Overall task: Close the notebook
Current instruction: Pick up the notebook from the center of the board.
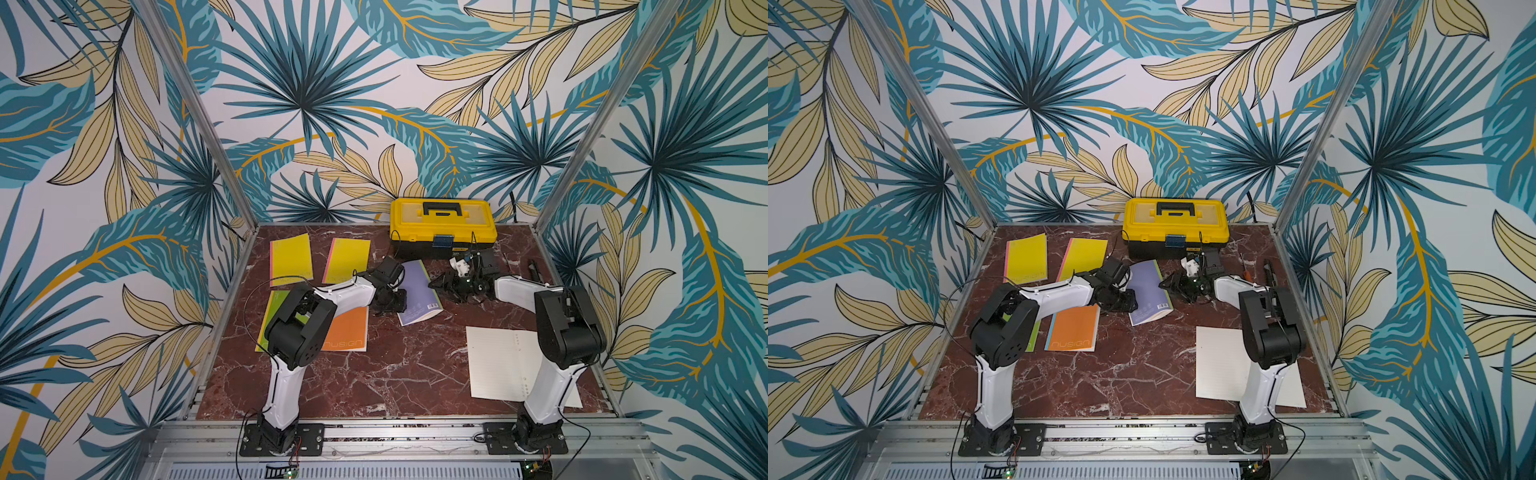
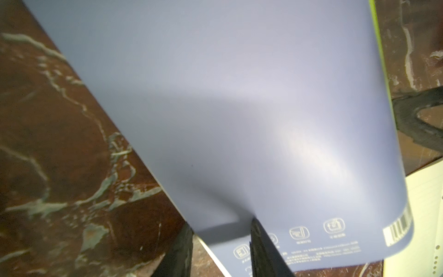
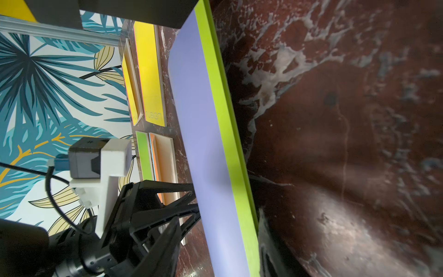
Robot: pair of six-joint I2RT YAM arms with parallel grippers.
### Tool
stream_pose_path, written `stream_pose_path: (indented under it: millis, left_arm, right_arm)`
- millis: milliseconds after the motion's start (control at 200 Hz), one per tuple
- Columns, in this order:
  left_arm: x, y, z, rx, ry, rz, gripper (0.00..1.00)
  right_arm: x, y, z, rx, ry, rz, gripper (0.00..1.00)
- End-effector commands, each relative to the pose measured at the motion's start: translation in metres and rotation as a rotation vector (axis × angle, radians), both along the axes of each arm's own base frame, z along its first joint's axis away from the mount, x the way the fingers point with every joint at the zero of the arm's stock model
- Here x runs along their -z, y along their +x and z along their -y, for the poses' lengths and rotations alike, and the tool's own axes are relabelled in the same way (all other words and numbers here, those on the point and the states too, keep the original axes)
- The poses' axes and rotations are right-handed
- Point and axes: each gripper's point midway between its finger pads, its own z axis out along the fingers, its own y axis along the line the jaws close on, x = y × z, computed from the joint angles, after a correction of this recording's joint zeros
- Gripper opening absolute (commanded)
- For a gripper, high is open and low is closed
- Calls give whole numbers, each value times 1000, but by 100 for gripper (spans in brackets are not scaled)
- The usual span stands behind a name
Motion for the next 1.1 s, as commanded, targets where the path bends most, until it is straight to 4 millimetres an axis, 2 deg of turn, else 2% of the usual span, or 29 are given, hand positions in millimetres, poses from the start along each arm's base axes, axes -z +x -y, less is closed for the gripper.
stream_pose_path:
  millis: [0, 355, 391, 521, 706, 856, 971, 1096]
  left_arm:
    - [16, -20, 15, 61, -34, -55, 40]
    - [16, -21, 14, 63, -34, -58, 40]
    - [16, -21, 15, 64, -34, -59, 40]
    - [17, -21, 16, 66, -38, -59, 40]
    - [17, -22, 13, 65, -28, -60, 40]
    - [8, -21, 7, 67, 4, -32, 43]
    - [-4, -18, 2, 64, 29, -5, 45]
    - [-12, -16, -2, 61, 49, 11, 46]
  right_arm:
    - [24, -41, -31, -123, 50, -143, 52]
    - [37, -44, -32, -148, -17, -158, 52]
    - [41, -51, -30, -149, -29, -192, 52]
    - [44, -55, -30, -156, -39, -201, 51]
    - [60, -64, -16, -136, -145, -236, 50]
    - [67, -70, 1, -117, -258, -249, 47]
    - [69, -72, 4, -119, -283, -254, 45]
    - [74, -74, 7, -114, -299, -264, 38]
